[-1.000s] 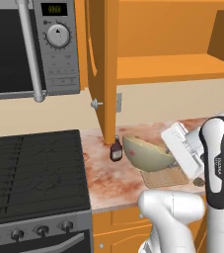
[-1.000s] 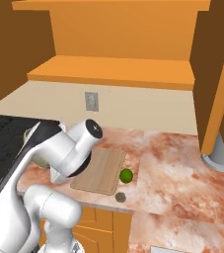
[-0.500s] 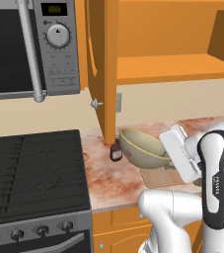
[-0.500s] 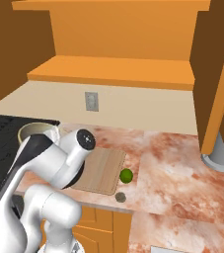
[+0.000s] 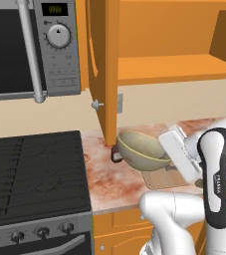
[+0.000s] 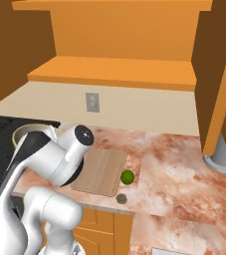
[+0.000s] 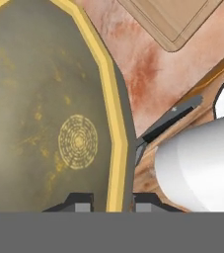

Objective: Open the cabinet. Place the bowl and condiment on the counter. Then place the lime and garlic on the cutting board.

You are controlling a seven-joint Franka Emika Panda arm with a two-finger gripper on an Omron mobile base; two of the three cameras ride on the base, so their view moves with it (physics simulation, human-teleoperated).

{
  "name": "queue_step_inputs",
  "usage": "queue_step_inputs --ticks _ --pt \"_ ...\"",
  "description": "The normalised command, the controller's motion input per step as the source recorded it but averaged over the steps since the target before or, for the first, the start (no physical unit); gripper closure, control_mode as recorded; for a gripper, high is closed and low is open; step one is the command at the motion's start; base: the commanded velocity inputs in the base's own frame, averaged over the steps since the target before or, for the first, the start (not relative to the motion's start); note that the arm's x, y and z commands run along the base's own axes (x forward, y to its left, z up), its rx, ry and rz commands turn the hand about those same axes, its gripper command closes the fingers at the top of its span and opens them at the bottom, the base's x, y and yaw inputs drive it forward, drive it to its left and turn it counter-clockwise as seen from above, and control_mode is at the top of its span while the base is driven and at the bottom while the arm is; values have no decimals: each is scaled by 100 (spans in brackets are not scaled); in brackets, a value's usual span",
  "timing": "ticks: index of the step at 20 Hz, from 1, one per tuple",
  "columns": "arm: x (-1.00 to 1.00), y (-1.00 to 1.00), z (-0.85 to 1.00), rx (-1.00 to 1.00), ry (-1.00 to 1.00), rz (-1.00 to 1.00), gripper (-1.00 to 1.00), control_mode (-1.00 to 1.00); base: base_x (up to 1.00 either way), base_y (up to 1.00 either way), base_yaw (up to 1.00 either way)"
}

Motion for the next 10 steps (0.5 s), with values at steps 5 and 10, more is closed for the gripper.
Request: queue_step_inputs --ticks 5,10 --pt "13 0 9 -5 0 4 100 -100 0 0 0" --pt "35 4 -4 -10 -3 1 100 -100 0 0 0"
